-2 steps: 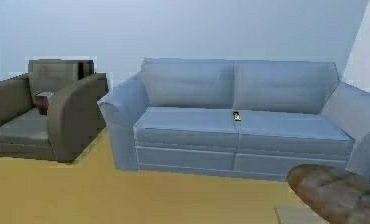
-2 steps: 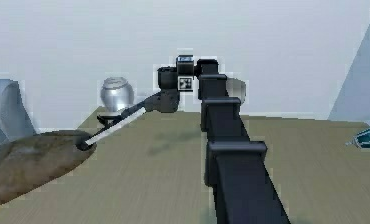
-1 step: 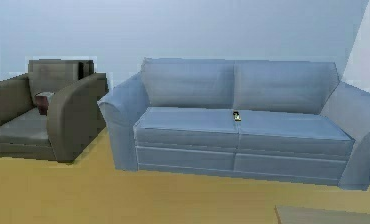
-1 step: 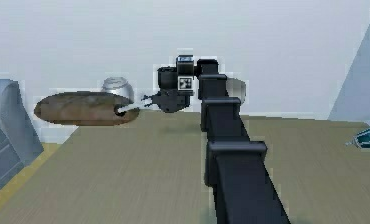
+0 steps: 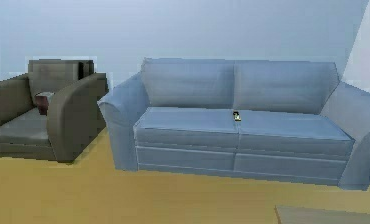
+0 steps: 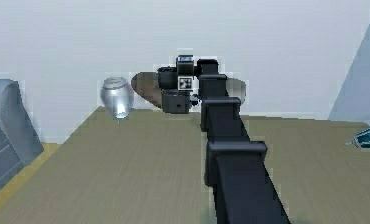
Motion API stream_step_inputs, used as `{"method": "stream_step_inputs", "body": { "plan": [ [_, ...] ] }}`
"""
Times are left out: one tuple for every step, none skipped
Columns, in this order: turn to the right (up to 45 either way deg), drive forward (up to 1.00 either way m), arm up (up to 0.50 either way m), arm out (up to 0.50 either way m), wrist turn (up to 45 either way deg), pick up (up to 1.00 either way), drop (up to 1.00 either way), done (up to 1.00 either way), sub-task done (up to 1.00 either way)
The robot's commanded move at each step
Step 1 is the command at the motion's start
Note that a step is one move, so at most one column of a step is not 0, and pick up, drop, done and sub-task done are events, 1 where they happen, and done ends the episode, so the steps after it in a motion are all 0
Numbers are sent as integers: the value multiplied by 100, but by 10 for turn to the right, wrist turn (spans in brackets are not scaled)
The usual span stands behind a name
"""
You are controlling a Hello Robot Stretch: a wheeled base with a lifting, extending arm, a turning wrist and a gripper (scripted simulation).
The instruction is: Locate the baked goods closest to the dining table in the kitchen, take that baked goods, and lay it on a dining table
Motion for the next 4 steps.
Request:
{"method": "stream_step_inputs", "body": {
  "plan": [
    [0, 0, 0, 0, 330, 0, 0, 0, 0],
    [0, 0, -4, 0, 0, 0, 0, 0, 0],
    [0, 0, -32, 0, 0, 0, 0, 0, 0],
    [0, 0, 0, 0, 0, 0, 100, 0, 0]
  ]
}}
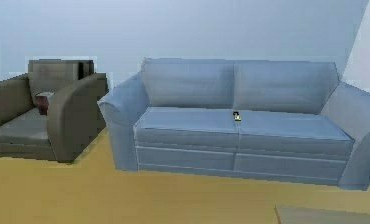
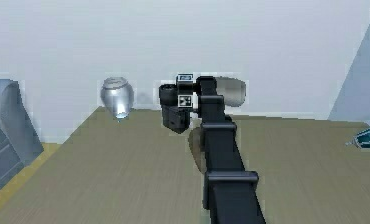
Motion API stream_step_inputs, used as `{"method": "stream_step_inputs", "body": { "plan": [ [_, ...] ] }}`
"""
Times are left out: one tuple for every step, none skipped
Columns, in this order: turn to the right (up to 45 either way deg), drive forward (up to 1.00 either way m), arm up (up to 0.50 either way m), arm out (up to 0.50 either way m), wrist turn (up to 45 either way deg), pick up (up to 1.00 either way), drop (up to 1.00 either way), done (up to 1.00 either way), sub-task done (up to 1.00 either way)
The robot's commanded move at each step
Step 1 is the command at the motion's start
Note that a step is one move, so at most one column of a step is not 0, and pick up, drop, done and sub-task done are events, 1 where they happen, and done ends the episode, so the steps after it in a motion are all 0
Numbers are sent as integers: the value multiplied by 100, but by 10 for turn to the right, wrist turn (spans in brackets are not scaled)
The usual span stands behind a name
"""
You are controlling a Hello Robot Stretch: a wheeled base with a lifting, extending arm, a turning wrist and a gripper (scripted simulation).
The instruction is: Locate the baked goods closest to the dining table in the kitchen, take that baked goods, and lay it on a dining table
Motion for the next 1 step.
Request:
{"method": "stream_step_inputs", "body": {
  "plan": [
    [0, 0, 4, 0, 0, 0, 0, 0, 0]
  ]
}}
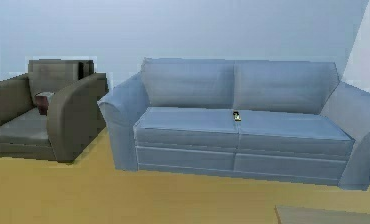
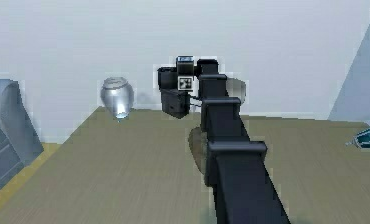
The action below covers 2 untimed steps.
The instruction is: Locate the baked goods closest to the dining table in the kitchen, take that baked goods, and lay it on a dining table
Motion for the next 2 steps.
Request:
{"method": "stream_step_inputs", "body": {
  "plan": [
    [0, 0, 0, -8, 0, 0, 0, 0, 0],
    [0, 0, 0, 0, 0, 0, 0, 100, 0]
  ]
}}
